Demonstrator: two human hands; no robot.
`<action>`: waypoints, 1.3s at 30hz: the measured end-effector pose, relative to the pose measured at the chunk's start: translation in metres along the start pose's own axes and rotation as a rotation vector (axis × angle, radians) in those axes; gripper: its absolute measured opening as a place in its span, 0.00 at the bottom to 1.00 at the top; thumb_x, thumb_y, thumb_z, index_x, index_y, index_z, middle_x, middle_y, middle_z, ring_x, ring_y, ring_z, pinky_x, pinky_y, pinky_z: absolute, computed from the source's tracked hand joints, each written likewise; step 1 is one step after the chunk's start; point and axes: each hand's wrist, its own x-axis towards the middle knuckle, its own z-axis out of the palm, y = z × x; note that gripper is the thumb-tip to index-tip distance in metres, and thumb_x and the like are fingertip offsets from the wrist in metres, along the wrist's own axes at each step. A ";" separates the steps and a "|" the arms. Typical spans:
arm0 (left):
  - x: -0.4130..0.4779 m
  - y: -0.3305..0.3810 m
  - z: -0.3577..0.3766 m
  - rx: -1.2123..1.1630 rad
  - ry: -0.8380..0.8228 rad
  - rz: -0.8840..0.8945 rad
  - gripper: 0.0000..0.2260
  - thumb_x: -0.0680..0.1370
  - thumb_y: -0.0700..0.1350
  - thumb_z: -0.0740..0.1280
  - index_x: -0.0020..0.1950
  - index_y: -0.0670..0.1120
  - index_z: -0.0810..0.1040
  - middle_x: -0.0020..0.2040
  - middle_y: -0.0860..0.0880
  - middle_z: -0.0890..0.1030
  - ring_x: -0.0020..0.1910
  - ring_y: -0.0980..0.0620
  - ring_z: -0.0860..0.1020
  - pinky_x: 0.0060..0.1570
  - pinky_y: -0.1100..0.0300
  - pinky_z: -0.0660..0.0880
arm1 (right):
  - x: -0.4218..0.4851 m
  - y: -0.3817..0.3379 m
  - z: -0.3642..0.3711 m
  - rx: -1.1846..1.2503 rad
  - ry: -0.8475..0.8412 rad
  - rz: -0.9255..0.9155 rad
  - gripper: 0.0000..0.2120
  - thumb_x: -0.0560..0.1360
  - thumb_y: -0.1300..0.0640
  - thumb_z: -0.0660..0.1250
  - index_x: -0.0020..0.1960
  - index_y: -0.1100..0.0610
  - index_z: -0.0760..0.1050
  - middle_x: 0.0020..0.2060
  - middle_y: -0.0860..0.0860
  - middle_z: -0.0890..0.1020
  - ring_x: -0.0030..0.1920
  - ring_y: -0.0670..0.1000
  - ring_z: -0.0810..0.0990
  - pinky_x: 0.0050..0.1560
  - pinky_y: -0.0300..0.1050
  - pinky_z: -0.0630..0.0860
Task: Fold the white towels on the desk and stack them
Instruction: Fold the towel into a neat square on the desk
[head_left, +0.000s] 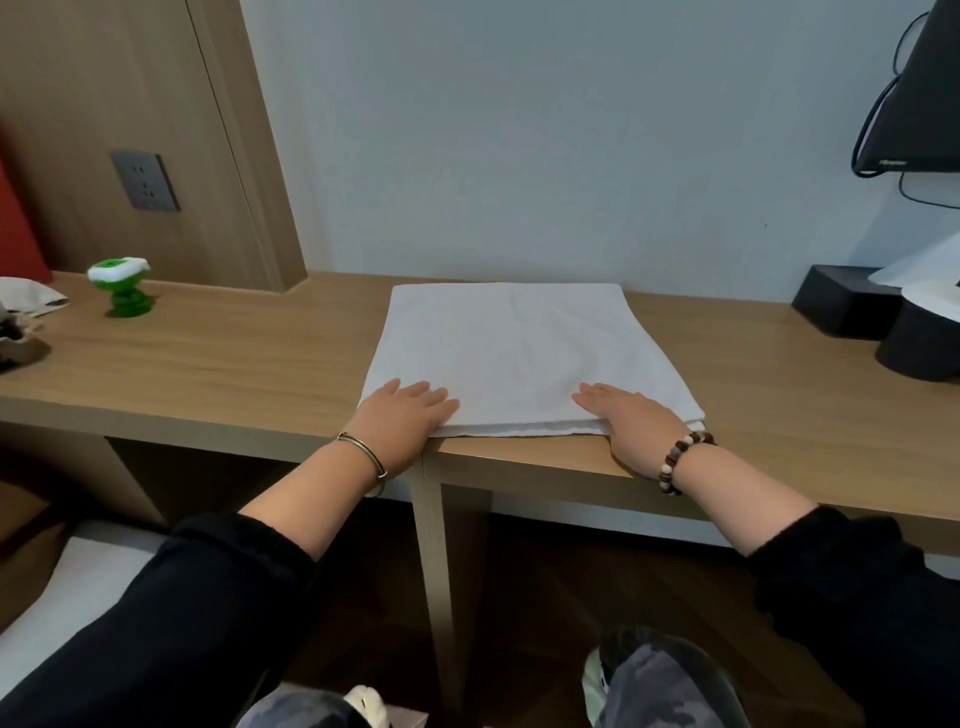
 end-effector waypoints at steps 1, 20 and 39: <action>-0.001 0.001 0.000 -0.080 -0.017 -0.036 0.27 0.79 0.35 0.55 0.76 0.51 0.56 0.76 0.52 0.58 0.75 0.51 0.57 0.72 0.52 0.56 | -0.002 0.001 0.000 0.006 0.009 -0.018 0.33 0.76 0.72 0.51 0.76 0.47 0.58 0.76 0.43 0.56 0.75 0.45 0.53 0.74 0.45 0.51; -0.009 0.005 -0.017 -0.052 -0.050 -0.073 0.17 0.78 0.39 0.57 0.65 0.49 0.69 0.62 0.50 0.73 0.60 0.49 0.71 0.56 0.53 0.73 | -0.020 -0.013 -0.013 -0.057 0.065 -0.058 0.17 0.79 0.56 0.57 0.65 0.51 0.75 0.67 0.45 0.74 0.67 0.48 0.71 0.66 0.46 0.68; 0.017 0.069 -0.010 -0.286 0.325 -0.045 0.06 0.79 0.44 0.60 0.48 0.51 0.76 0.45 0.52 0.78 0.48 0.50 0.74 0.35 0.60 0.66 | -0.018 -0.042 -0.004 0.228 0.240 -0.036 0.07 0.75 0.62 0.65 0.49 0.56 0.82 0.51 0.49 0.83 0.53 0.51 0.78 0.56 0.45 0.74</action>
